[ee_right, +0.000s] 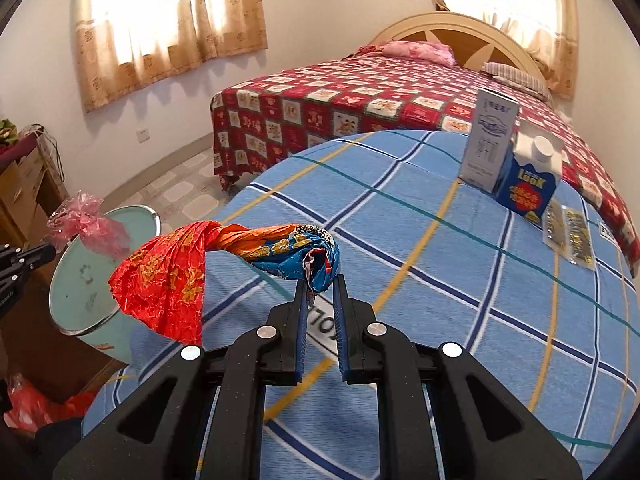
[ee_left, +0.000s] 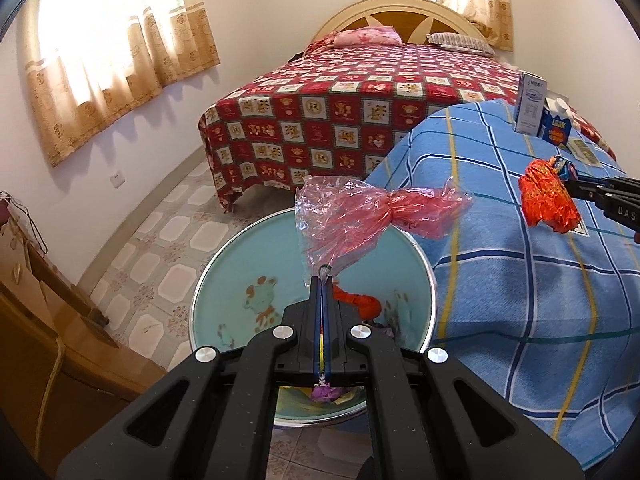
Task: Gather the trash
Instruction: 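Carry the pink bag and red cloth over the blue bin with both grippers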
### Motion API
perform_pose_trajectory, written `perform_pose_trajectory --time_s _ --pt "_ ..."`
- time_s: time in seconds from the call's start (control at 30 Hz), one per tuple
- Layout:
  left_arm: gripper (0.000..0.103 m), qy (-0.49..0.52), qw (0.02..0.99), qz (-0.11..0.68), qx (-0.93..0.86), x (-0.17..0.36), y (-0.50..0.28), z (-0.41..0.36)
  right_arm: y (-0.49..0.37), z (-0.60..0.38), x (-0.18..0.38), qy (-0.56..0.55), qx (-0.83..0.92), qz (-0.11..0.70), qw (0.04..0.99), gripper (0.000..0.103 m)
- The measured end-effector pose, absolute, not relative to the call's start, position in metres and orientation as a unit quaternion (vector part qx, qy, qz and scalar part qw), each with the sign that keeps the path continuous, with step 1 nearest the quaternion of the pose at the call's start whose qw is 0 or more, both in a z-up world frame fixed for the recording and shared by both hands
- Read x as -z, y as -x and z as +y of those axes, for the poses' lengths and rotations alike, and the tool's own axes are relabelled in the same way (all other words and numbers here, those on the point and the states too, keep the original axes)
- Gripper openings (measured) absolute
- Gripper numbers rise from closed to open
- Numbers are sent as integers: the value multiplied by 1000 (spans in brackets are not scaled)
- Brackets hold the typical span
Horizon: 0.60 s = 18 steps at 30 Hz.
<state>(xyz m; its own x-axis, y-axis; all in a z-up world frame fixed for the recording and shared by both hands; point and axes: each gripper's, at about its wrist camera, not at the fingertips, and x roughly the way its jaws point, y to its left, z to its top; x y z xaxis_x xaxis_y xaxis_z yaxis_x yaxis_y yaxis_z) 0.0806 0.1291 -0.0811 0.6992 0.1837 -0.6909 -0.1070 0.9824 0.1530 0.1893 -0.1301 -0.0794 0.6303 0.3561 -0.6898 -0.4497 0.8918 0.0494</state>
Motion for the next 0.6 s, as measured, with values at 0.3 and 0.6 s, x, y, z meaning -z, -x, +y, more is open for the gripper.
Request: perform_pose_trajectory --time_s 0.3,0.6 --pt "0 -42 918 381 -97 81 -74 149 -188 -103 80 75 -244 365 895 13" --pt "0 -35 916 382 -116 80 -65 169 -189 -71 78 90 -266 364 888 13"
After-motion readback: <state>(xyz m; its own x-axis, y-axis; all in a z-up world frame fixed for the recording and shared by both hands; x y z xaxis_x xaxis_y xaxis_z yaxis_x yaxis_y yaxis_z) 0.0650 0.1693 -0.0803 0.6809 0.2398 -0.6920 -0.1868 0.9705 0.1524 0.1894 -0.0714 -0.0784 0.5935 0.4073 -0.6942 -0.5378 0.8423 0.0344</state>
